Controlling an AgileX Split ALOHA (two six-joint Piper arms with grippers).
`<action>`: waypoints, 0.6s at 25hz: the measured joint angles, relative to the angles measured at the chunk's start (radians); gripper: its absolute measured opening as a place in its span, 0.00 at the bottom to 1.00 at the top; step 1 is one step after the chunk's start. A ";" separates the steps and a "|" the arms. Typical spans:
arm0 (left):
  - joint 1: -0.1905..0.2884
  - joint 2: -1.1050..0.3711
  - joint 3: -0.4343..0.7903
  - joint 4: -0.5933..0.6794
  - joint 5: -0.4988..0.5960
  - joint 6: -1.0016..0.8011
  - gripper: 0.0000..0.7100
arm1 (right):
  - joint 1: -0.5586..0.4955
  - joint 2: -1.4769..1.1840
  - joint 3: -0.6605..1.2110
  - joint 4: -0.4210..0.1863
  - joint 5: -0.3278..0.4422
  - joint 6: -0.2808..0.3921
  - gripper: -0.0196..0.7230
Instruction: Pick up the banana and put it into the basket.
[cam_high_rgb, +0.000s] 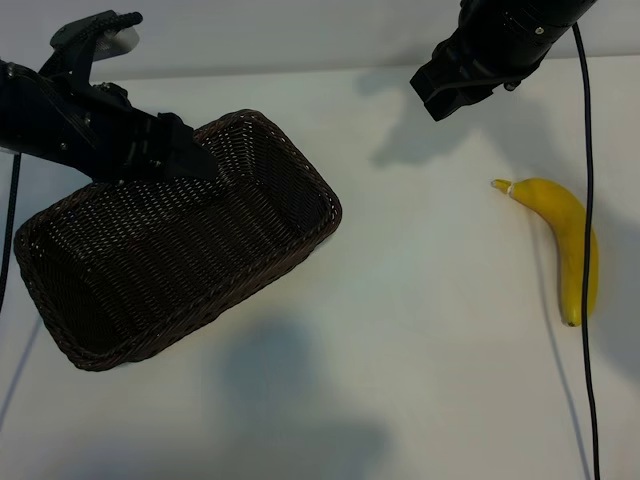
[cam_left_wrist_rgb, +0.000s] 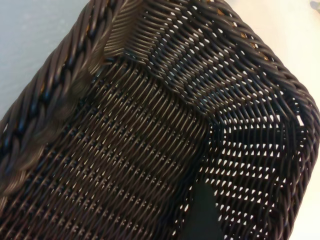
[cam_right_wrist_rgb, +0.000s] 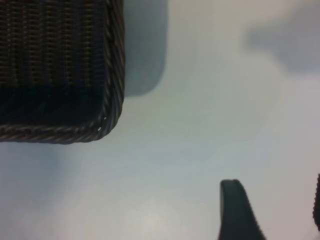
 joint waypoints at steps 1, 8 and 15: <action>0.000 0.000 0.000 0.000 0.000 0.000 0.83 | 0.000 0.000 0.000 0.000 0.000 0.000 0.55; 0.000 0.000 0.000 0.000 0.000 0.000 0.83 | 0.000 0.000 0.000 -0.003 0.000 0.000 0.55; 0.000 0.000 0.000 0.000 0.000 0.000 0.83 | 0.000 0.000 0.000 -0.007 0.000 0.000 0.55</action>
